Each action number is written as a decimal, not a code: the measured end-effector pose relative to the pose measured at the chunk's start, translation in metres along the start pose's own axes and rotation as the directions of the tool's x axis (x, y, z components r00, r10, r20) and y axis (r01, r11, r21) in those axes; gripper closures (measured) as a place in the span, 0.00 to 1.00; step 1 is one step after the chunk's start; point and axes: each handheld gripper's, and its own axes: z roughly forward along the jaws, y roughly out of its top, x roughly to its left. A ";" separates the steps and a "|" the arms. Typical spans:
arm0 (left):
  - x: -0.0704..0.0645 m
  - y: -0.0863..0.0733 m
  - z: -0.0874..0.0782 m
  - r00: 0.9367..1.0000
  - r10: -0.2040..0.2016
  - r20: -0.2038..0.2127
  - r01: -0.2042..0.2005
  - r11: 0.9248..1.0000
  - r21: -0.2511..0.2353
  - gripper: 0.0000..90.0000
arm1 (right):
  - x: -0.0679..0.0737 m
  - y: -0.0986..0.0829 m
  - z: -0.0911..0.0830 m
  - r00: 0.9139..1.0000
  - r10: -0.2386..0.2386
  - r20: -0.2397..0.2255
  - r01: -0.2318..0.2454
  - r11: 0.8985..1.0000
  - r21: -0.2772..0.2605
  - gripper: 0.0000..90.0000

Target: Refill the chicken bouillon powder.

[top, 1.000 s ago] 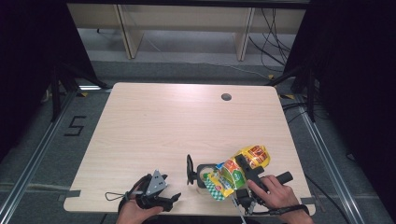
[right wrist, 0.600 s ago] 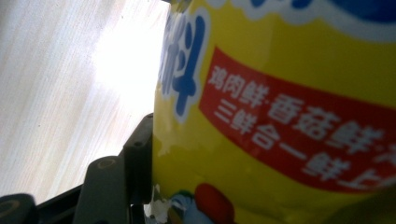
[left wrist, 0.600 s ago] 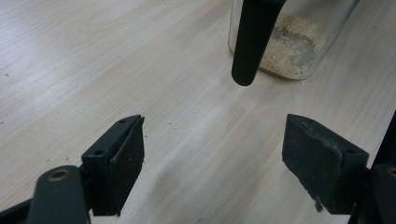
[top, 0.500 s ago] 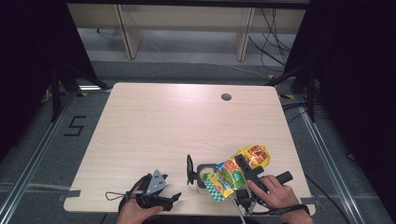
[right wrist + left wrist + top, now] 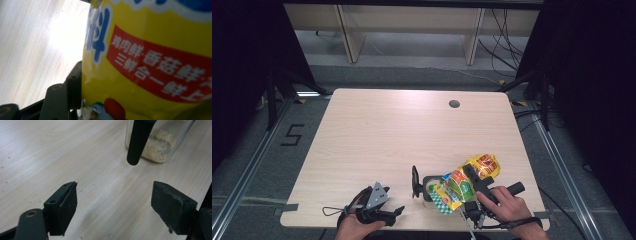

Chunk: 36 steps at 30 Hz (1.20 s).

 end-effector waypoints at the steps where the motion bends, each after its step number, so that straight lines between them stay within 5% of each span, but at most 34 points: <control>1: 0.000 0.000 -0.001 1.000 0.010 -0.003 -0.010 1.000 0.009 0.23 | 0.000 0.000 0.000 1.000 0.009 0.002 -0.009 1.000 -0.004 0.45; 4: -0.002 0.000 0.000 1.000 -0.027 0.003 0.027 1.000 -0.001 0.23 | 0.001 0.000 -0.001 1.000 0.010 -0.003 -0.010 1.000 0.002 0.45; 7: -0.002 0.000 0.002 1.000 -0.003 0.007 0.003 1.000 -0.009 0.23 | 0.001 0.000 0.000 1.000 0.008 0.003 -0.008 1.000 0.002 0.45; 10: -0.004 0.000 0.001 1.000 -0.019 0.012 0.019 1.000 -0.014 0.23 | 0.004 -0.001 0.000 0.999 0.034 -0.023 -0.034 0.999 0.021 0.45; 13: -0.004 0.000 0.001 1.000 -0.018 0.013 0.018 1.000 -0.012 0.23 | 0.001 -0.001 -0.001 1.000 0.001 0.007 -0.001 1.000 0.009 0.45; 15: -0.004 0.000 0.001 1.000 -0.019 0.010 0.019 1.000 -0.012 0.23 | 0.000 -0.001 -0.002 1.000 -0.008 -0.017 0.008 1.000 0.010 0.45; 29: -0.002 0.000 0.001 1.000 -0.003 0.004 0.003 1.000 0.006 0.23 | 0.001 0.000 -0.001 1.000 0.000 0.006 0.000 1.000 0.003 0.45; 32: -0.004 -0.001 0.000 1.000 -0.012 0.004 0.012 1.000 0.001 0.23 | 0.006 0.001 -0.004 0.998 0.055 -0.027 -0.054 0.998 0.041 0.45; 34: -0.001 0.000 0.000 1.000 0.018 0.005 -0.018 1.000 -0.005 0.23 | 0.004 0.001 -0.004 0.999 0.032 -0.018 -0.032 0.999 0.022 0.45; 36: -0.002 0.000 0.001 1.000 0.005 0.007 -0.005 1.000 -0.004 0.23 | 0.004 0.001 -0.003 0.999 0.044 -0.024 -0.043 0.999 0.025 0.45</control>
